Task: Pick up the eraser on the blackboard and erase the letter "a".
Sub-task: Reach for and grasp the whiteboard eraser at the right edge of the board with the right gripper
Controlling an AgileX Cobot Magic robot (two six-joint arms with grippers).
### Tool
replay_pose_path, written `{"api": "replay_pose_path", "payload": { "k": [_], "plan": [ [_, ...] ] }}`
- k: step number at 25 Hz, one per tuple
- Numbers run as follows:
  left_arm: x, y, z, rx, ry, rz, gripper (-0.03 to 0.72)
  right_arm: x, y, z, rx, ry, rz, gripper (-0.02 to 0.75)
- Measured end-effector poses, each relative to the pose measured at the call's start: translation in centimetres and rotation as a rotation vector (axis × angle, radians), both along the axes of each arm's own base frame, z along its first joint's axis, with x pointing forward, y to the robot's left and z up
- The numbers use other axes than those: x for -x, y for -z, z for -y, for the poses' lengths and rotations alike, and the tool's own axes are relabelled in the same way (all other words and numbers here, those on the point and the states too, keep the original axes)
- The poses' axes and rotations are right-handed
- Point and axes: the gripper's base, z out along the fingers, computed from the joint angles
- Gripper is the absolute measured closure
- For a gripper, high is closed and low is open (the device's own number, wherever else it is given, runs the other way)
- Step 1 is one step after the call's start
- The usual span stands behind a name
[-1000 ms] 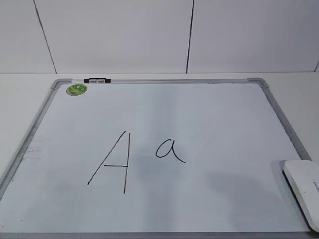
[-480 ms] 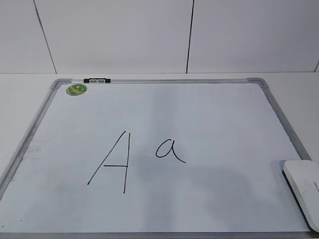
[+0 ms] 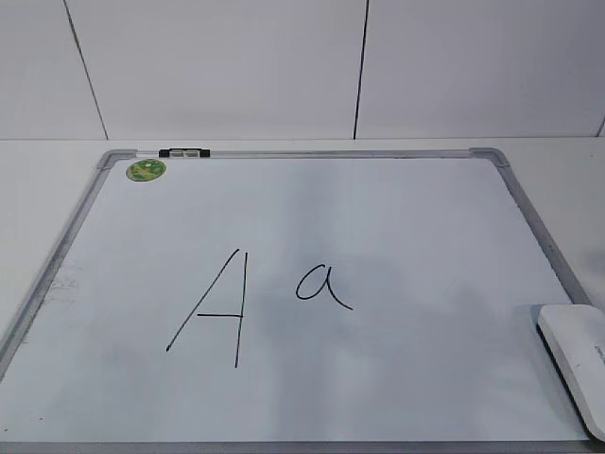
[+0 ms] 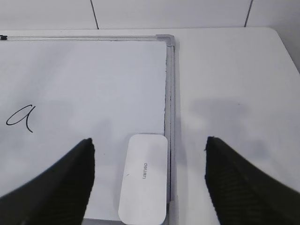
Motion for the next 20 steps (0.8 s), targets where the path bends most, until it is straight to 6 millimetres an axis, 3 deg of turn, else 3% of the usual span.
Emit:
{"api": "replay_pose_path", "payload": {
  "k": [11,20],
  "plan": [
    [0.0,0.0,0.0,0.000,0.000,0.000,0.443,-6.2,-3.4,-1.1,0.066,-0.112,-0.191,0.182],
    [0.0,0.0,0.0,0.000,0.000,0.000,0.443,-10.2,-1.4,-2.1,0.021,-0.145,-0.440,0.182]
  ]
}}
